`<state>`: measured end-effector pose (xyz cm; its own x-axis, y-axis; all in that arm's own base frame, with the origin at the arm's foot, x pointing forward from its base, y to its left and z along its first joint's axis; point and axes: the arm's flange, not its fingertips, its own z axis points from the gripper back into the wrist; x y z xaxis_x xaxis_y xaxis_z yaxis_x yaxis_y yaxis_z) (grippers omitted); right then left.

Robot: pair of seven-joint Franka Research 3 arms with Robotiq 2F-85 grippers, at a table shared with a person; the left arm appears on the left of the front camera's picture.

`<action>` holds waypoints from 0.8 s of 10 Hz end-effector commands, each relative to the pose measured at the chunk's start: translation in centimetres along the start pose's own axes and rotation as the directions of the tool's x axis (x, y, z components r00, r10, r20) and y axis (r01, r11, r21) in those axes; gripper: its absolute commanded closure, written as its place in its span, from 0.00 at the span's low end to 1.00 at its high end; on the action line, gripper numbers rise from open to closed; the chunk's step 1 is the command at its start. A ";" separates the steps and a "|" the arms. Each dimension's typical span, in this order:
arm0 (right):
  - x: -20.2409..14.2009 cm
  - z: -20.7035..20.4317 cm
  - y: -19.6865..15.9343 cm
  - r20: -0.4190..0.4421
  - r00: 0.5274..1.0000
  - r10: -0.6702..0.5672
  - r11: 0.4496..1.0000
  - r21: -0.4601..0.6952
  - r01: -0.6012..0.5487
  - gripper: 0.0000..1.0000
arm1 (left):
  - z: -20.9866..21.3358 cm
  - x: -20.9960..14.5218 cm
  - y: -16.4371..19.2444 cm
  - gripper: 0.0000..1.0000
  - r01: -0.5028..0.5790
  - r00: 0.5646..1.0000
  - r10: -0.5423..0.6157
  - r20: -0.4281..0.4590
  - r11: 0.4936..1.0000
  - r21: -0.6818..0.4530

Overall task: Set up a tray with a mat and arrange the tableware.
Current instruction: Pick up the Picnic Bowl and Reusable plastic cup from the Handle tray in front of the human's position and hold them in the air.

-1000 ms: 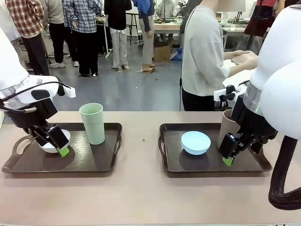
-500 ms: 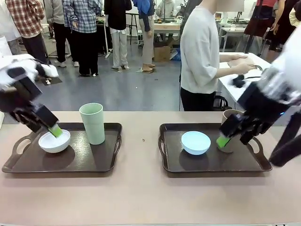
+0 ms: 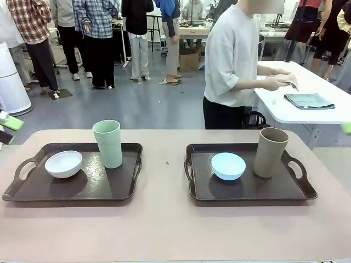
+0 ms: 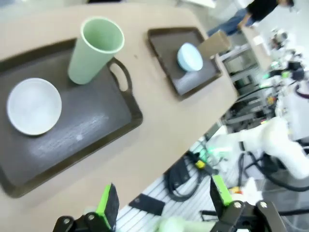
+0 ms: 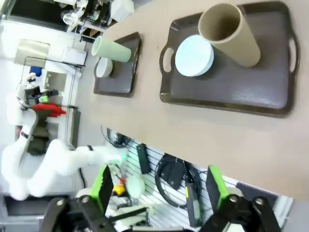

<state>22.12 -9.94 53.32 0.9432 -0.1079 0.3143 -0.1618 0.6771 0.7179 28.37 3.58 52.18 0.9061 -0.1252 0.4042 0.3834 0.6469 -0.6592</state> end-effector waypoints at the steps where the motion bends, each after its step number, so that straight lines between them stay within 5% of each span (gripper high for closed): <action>1: -3.6 0.0 -4.5 0.073 0.996 -0.056 0.993 0.110 0.048 0.00 | 1.5 -1.4 3.2 0.00 -0.074 0.996 0.078 0.037 0.992 -0.106; 3: -3.7 1.7 -6.7 0.089 0.991 -0.097 0.977 0.197 0.078 0.00 | 3.6 -2.8 5.5 0.00 -0.124 0.988 0.137 0.077 0.980 -0.155; 8: -2.8 1.1 -7.4 0.059 0.990 -0.126 0.972 0.205 0.112 0.00 | 4.9 -4.6 7.8 0.00 -0.175 0.973 0.197 0.122 0.969 -0.176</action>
<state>20.69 -16.76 48.12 0.9353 -0.2593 0.2409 -0.0865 0.4927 0.8659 26.13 13.25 47.91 0.9405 0.1131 0.3204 0.2191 0.5190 -0.8262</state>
